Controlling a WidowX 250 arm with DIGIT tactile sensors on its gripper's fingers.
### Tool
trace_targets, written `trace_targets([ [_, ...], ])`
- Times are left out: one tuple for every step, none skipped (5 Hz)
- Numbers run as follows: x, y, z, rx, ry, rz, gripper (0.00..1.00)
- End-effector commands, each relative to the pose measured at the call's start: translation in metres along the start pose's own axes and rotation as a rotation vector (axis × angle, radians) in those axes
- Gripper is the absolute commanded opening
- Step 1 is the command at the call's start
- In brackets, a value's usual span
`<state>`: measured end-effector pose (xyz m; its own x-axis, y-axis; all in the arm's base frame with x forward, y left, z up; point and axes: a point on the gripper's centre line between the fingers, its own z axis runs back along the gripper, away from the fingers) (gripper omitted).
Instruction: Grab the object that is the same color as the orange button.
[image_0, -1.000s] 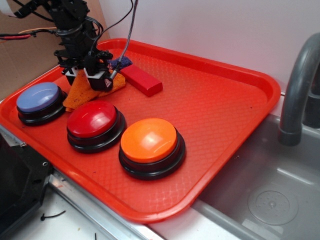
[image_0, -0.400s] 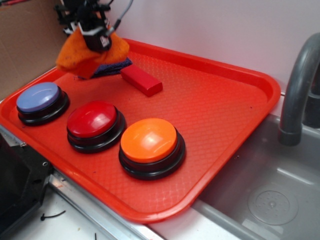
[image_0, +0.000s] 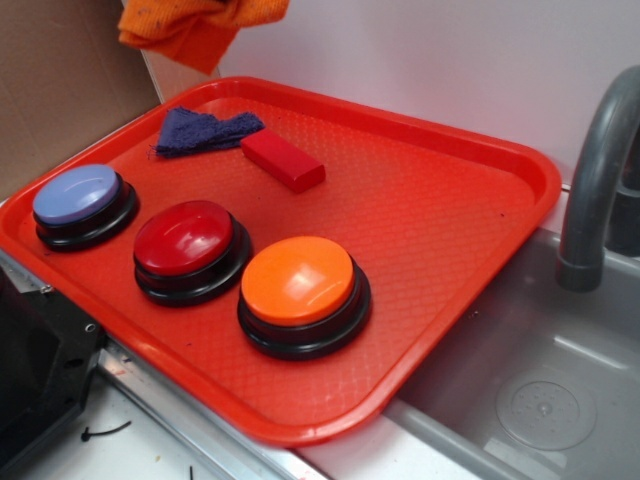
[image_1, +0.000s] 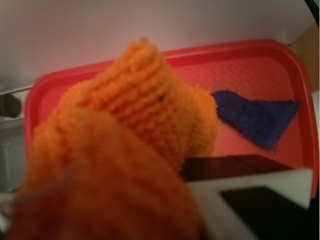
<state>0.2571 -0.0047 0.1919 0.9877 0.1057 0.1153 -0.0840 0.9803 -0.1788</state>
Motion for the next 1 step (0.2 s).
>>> trace_targets([
  [-0.0037,-0.0196,0.0347,0.006,-0.075,-0.109,0.00],
])
